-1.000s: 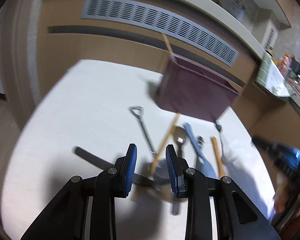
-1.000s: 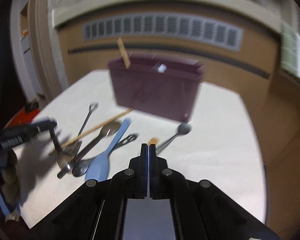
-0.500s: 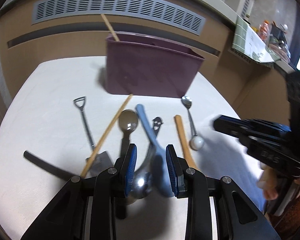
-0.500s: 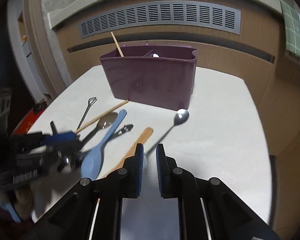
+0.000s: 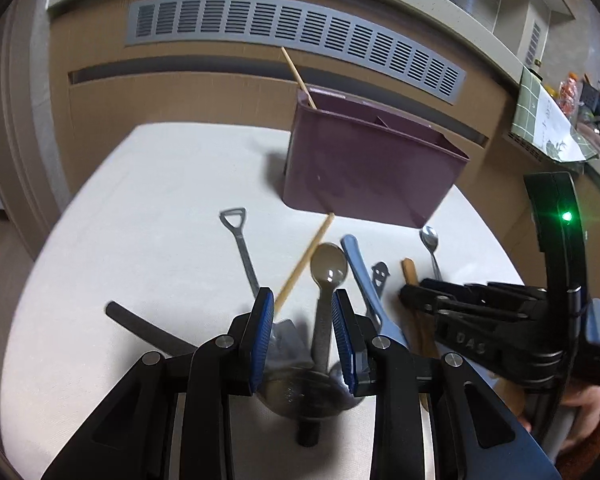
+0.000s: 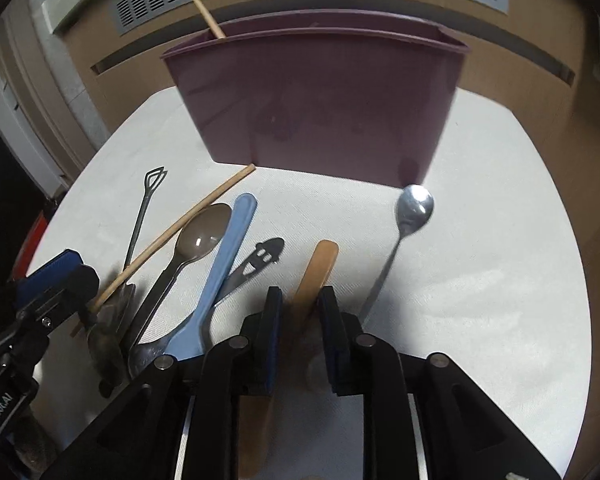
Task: Organize utensils
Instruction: 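Grasp the wooden spoon handle with the right tool, then grasp the blue plastic spoon with the left tool while the right tool holds the wooden spoon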
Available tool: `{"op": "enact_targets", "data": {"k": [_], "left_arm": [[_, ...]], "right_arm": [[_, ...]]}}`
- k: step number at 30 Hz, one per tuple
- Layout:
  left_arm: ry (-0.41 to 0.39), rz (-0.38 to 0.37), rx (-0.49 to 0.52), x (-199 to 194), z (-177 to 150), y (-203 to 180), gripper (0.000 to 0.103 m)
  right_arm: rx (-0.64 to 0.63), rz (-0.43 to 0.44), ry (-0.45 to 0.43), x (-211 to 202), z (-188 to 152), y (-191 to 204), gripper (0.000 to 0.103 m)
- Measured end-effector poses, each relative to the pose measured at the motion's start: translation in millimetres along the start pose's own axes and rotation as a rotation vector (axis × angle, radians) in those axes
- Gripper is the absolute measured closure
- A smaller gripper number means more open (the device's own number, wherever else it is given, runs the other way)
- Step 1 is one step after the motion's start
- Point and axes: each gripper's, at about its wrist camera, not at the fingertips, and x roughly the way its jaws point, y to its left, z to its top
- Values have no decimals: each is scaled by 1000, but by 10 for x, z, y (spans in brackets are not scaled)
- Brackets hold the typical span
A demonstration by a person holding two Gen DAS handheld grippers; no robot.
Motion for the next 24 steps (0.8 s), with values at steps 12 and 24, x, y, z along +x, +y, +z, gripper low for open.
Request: {"op": "enact_targets", "data": {"k": [12, 24], "left_arm": [[159, -146, 45, 445, 179, -403, 72], [240, 25, 166, 1007, 477, -709, 74]], "right_arm": [[2, 41, -161, -634, -349, -420, 94], [37, 50, -269, -899, -408, -633, 94]]}}
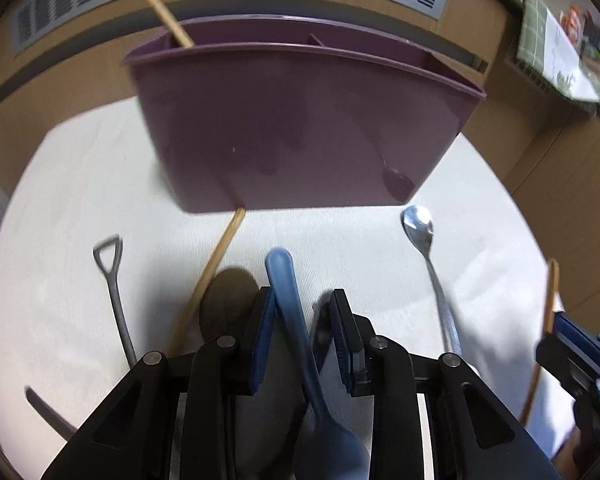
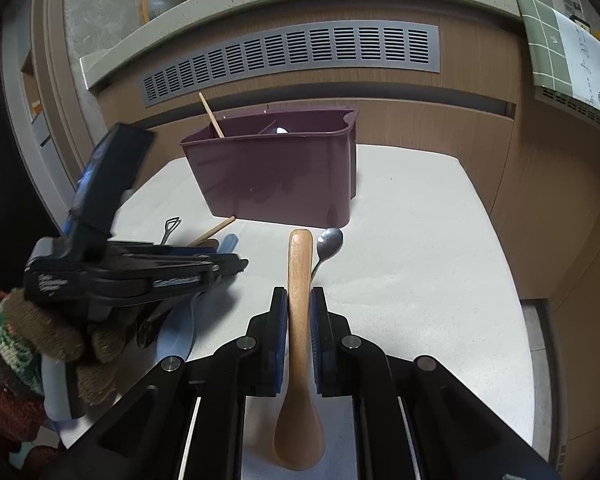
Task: Organize utensils
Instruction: 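Grasp the blue plastic spoon with the left tool while the right tool holds the wooden spoon, then drop wooden spoon and blue spoon into the maroon caddy, opening both tools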
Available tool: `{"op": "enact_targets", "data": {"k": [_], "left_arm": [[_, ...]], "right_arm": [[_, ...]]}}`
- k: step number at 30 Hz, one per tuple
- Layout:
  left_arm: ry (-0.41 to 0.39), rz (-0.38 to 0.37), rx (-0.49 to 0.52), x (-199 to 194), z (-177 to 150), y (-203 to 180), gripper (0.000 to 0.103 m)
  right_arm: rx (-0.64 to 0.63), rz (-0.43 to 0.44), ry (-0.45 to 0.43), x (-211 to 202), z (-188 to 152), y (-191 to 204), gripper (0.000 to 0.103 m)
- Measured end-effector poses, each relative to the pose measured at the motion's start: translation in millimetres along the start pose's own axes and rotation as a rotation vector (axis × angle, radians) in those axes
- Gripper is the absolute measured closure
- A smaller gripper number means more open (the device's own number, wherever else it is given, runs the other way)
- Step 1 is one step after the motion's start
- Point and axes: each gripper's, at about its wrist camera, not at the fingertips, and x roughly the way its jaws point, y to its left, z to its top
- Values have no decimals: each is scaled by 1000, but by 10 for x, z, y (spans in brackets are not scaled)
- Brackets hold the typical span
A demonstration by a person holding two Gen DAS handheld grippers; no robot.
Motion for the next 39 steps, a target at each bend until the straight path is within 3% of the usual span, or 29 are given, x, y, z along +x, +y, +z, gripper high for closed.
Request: {"op": "enact_targets", "data": {"k": [2, 4, 7, 15, 19, 39], "left_arm": [[-1, 18, 14, 24, 28, -26, 75], [-13, 36, 34, 38, 37, -44, 85], [-39, -2, 33, -12, -4, -10, 89], [-289, -119, 12, -953, -289, 58, 89], [-376, -101, 51, -1228, -313, -57, 90], [-451, -85, 54, -1448, -282, -81, 90]], "right_arm": [[1, -1, -9, -2, -10, -12, 94], [9, -4, -13, 3, -11, -31, 93], [17, -7, -23, -19, -25, -51, 93], [13, 6, -72, -103, -4, -24, 93], [1, 11, -87, -129, 33, 41, 93], [-16, -20, -125, -209, 195, 81, 94]]}}
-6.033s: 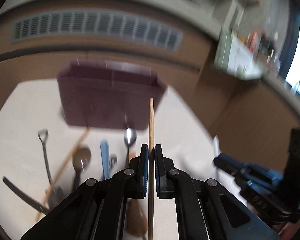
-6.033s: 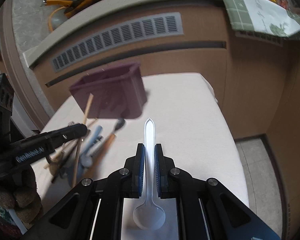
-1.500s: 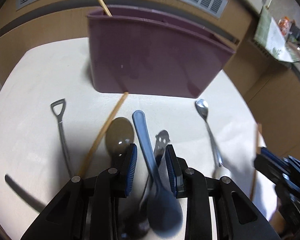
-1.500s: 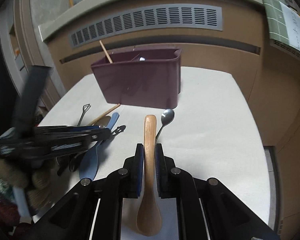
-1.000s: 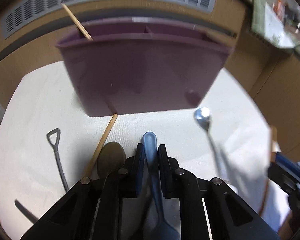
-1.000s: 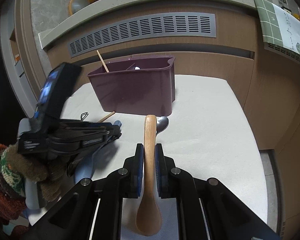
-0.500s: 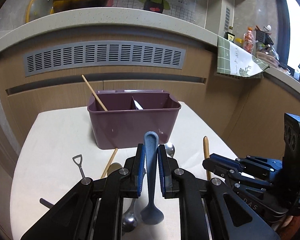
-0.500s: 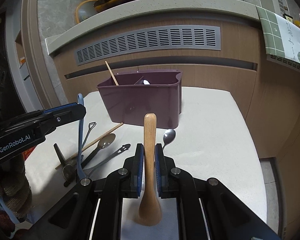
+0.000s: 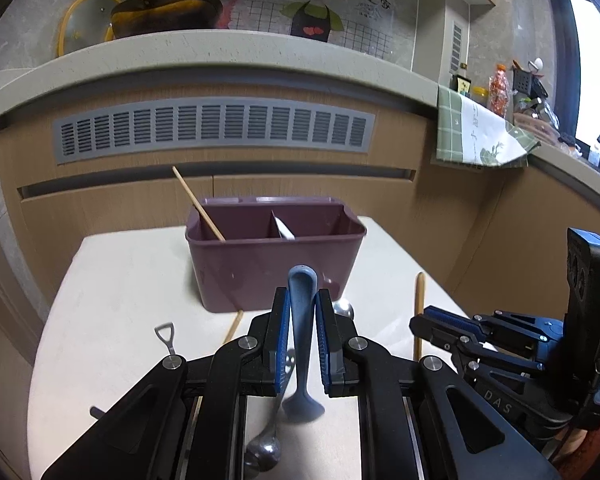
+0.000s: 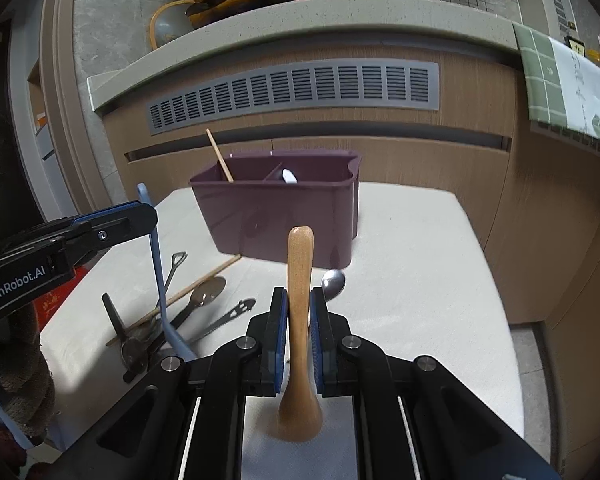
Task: Organize utensils
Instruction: 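Drop wooden spoon and blue spoon into the maroon caddy, opening both tools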
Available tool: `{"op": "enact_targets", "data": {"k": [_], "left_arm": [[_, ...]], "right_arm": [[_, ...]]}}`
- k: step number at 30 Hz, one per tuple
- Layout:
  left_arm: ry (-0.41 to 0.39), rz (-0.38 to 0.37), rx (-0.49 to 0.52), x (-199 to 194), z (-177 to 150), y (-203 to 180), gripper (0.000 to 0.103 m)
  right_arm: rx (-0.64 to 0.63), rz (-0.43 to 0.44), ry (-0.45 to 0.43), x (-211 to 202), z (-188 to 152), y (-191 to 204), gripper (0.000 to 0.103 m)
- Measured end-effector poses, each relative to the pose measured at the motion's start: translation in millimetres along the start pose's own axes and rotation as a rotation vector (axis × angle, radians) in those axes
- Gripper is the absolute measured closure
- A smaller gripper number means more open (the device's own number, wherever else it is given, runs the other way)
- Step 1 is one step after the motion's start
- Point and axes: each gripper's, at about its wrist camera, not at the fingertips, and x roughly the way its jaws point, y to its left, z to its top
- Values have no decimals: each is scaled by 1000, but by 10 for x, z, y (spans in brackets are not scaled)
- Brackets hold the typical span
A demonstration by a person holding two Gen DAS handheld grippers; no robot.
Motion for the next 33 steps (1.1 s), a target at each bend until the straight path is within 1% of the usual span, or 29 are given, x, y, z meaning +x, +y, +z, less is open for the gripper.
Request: {"op": "enact_targets", "data": {"k": [2, 3, 4, 5, 7, 9, 11, 13, 14, 17, 20, 21, 22, 25, 26, 27, 28, 30, 33], "left_arm": [[-32, -1, 1, -71, 112, 20, 90], [-60, -3, 3, -132, 213, 41, 90], [-92, -7, 3, -204, 342, 69, 90], [-132, -16, 4, -295, 527, 105, 90], [-187, -27, 2, -404, 811, 162, 90], [-238, -32, -3, -460, 1138, 237, 90], [-278, -32, -30, -438, 1366, 345, 90], [-291, -29, -51, -344, 1540, 451, 90], [-296, -14, -58, -291, 1591, 492, 90], [-277, -1, -69, -32, 1628, 615, 90], [-221, -27, -92, 318, 1552, 706, 90], [-201, -33, -98, 428, 1475, 710, 90], [-176, -42, -101, 526, 1430, 729, 90], [-56, -104, -123, 854, 1233, 788, 88], [-31, -119, -130, 907, 1176, 804, 85], [-8, -125, -146, 959, 1105, 843, 82], [-4, -122, -160, 957, 1065, 873, 81], [-26, -109, -203, 847, 976, 938, 75], [-59, -60, -218, 645, 849, 981, 67]], "right_arm": [[10, 13, -37, -61, 133, -30, 94], [10, 19, -66, -113, 258, -46, 94], [5, 22, -95, -164, 381, -59, 94], [-9, 17, -148, -254, 574, -65, 94], [-29, 11, -225, -376, 855, -54, 94], [-50, 21, -278, -432, 1214, -30, 94], [-61, 20, -302, -389, 1504, -8, 94], [-62, 12, -304, -300, 1676, 4, 94], [-63, 12, -295, -204, 1745, 1, 94], [-72, 0, -263, 34, 1770, 65, 94], [-93, -25, -203, 341, 1662, 99, 94], [-91, -27, -182, 417, 1626, 106, 94], [-83, -12, -146, 533, 1573, 82, 93], [-42, 59, -4, 811, 1460, -25, 90], [-31, 70, 21, 853, 1407, -58, 90], [-28, 67, 24, 852, 1364, -81, 89], [-31, 49, 10, 813, 1320, -105, 89], [-50, 12, -18, 713, 1231, -124, 89], [-60, -36, -33, 571, 1053, -179, 89]]}}
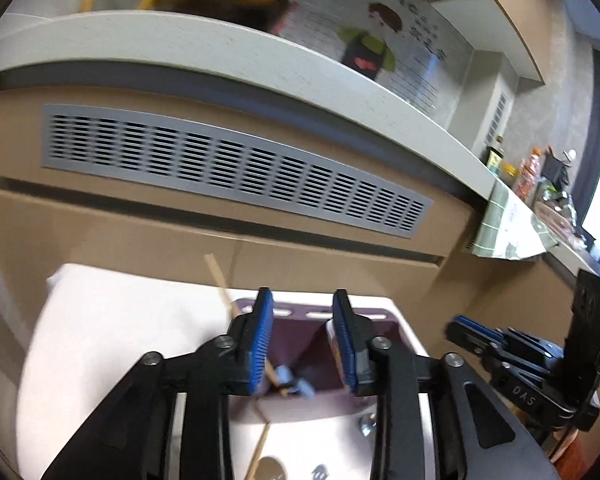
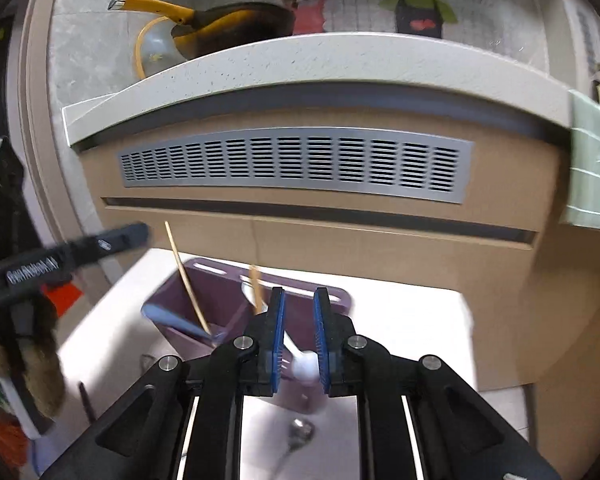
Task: Organize utensils
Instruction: 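Drop wooden spoon and blue spoon into the maroon caddy, opening both tools, then grasp the dark metal spoon handle with the right tool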
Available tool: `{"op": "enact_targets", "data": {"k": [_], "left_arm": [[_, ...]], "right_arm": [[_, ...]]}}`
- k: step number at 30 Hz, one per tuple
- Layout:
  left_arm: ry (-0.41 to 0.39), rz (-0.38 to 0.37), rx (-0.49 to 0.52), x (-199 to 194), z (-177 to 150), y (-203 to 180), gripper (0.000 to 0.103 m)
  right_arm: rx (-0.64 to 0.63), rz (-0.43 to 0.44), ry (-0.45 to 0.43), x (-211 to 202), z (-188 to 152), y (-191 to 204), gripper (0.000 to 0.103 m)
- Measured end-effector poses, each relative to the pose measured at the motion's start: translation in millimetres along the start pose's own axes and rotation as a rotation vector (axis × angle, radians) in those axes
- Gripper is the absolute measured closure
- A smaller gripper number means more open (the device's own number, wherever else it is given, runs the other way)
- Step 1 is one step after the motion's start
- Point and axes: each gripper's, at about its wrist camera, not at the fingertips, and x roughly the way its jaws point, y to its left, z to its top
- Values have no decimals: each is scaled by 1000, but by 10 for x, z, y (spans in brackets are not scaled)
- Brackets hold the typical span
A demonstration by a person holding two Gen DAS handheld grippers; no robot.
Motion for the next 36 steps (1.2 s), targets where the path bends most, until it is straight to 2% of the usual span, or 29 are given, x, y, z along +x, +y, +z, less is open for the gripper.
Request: {"op": "enact_targets", "data": {"k": [2, 4, 7, 10, 13, 17, 22, 26, 29, 32, 34, 36], "left_arm": [[-12, 47, 12, -167, -161, 30, 64], [16, 70, 14, -265, -328, 60, 62], [53, 89, 15, -446, -648, 53, 62], [77, 141, 41, -579, -945, 22, 62], [113, 185, 57, -677, -1168, 74, 62], [160, 206, 54, -728, -1311, 186, 62], [179, 218, 30, -796, -1428, 320, 62], [195, 221, 9, -787, -1458, 396, 62], [252, 140, 8, -688, -1505, 335, 62], [290, 102, 52, -611, -1572, 192, 62], [283, 127, 73, -603, -1585, 140, 62], [264, 170, 43, -640, -1542, 221, 62]], "right_arm": [[2, -9, 16, -80, -188, -36, 89], [-3, -22, 52, -108, -317, -47, 89], [-11, 4, 119, -162, -631, -12, 89], [-28, 11, 166, -222, -942, 99, 89], [-69, 3, 194, -304, -1196, 252, 89], [-95, 19, 238, -355, -1442, 379, 89], [-77, 45, 288, -280, -1569, 448, 89], [-78, 54, 280, -297, -1542, 510, 89], [-41, 77, 264, -308, -1498, 501, 89], [-5, 104, 263, -279, -1465, 505, 89], [-7, 134, 283, -232, -1447, 552, 88], [-30, 175, 313, -134, -1406, 640, 88]]}}
